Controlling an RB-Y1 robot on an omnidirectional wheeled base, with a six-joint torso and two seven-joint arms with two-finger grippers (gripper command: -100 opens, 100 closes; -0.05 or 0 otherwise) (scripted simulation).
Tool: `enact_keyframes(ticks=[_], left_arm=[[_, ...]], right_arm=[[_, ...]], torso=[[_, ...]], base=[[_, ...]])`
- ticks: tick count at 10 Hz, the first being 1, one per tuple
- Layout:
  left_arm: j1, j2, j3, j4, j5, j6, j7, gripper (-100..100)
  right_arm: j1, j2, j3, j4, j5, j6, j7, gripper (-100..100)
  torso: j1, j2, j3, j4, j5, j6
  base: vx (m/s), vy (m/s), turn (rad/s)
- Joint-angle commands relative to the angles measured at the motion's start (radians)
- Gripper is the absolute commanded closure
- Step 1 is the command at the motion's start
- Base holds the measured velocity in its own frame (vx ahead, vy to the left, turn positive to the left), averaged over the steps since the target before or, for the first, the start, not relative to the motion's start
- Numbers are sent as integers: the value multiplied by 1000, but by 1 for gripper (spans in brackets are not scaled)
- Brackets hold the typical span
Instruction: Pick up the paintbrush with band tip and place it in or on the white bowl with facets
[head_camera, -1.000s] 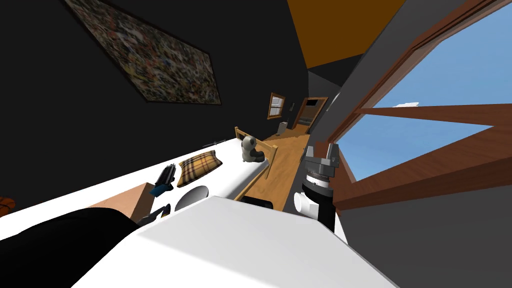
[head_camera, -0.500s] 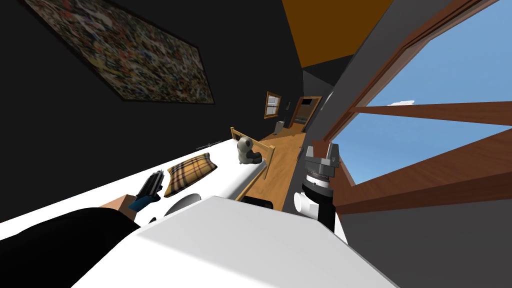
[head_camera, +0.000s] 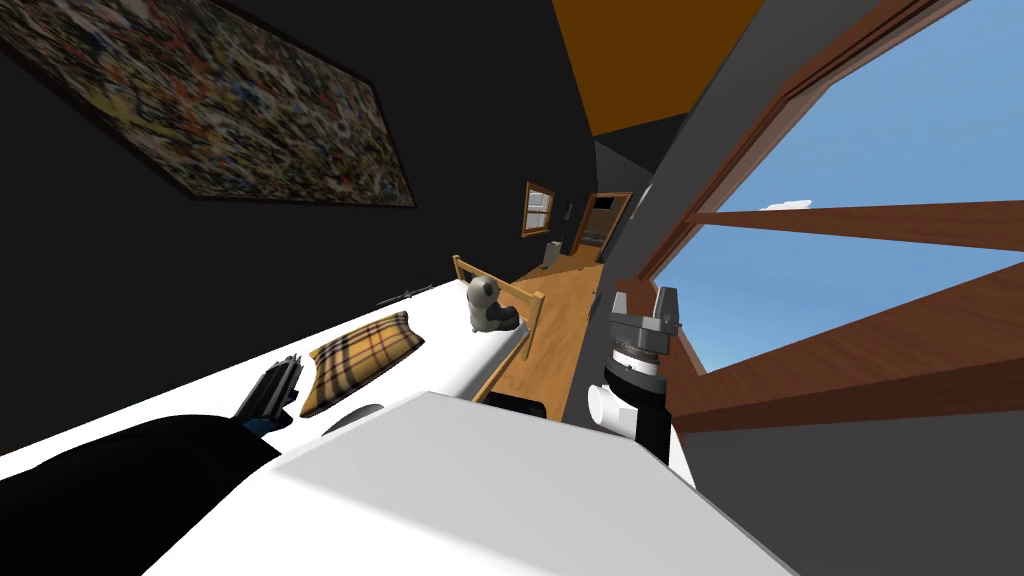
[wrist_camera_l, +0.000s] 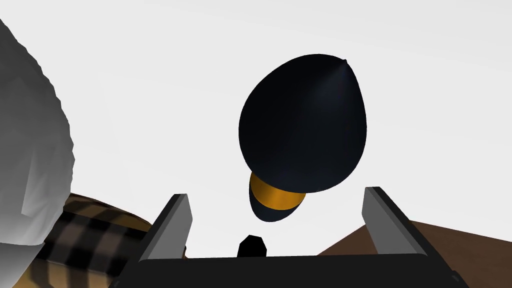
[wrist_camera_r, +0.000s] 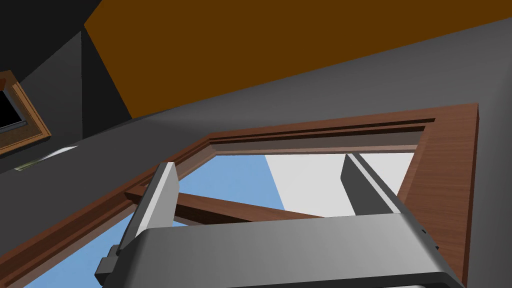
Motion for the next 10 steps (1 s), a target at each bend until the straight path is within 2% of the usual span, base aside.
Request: enact_keyframes(ticks=[1,2,3,4,5,6,10], left_arm=[[0,0,0,0,0,0,0,-100],[0,0,0,4,-1,-4,0,0],[-30,-19,-10,22,9,13,-22,-100],[-47,-31,-16,33,15,24,-35,-100],[-34,-22,-15,19,10,19,-20,-100],[-36,-22,-16,18,11,24,-22,100],[-36,-22,-16,18,11,23,-22,100]], right_arm=[[0,0,0,0,0,0,0,0],[0,0,0,0,0,0,0,0],[0,0,0,0,0,0,0,0],[0,0,0,0,0,0,0,0],[0,0,0,0,0,0,0,0],[0,0,0,0,0,0,0,0],[0,0,0,0,0,0,0,0]], torso=[[0,0,0,0,0,0],[0,2,1,0,0,0],[0,3,2,1,0,0],[3,4,2,1,1,0],[5,5,3,1,1,0],[3,5,3,1,1,0],[0,4,2,1,0,-1]], base=[[23,2,-25],[0,0,0],[-20,46,-47],[-35,87,-64],[-15,42,-21],[-2,8,2],[0,0,0]])
